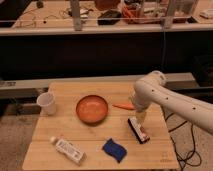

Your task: Drag the pepper across the table

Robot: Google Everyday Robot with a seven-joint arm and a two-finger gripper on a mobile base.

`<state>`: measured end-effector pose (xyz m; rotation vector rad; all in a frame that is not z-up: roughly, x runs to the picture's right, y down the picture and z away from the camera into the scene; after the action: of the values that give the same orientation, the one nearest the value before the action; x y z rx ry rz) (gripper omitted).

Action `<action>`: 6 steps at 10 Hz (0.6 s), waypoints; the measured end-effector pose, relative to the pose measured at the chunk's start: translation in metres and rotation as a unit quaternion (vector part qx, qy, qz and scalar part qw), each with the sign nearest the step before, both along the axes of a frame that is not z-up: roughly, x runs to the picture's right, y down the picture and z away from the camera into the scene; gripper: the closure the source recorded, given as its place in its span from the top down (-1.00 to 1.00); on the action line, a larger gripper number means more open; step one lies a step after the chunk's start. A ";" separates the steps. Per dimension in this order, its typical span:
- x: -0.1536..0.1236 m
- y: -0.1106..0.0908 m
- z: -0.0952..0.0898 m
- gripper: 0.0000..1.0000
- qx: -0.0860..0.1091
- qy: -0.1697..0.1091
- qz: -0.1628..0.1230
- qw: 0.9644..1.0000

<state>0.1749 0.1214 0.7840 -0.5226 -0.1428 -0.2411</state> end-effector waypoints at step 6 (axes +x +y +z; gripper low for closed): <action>-0.001 0.002 0.021 0.60 -0.010 -0.016 -0.003 1.000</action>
<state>0.1737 0.1233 0.8050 -0.5395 -0.1746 -0.2545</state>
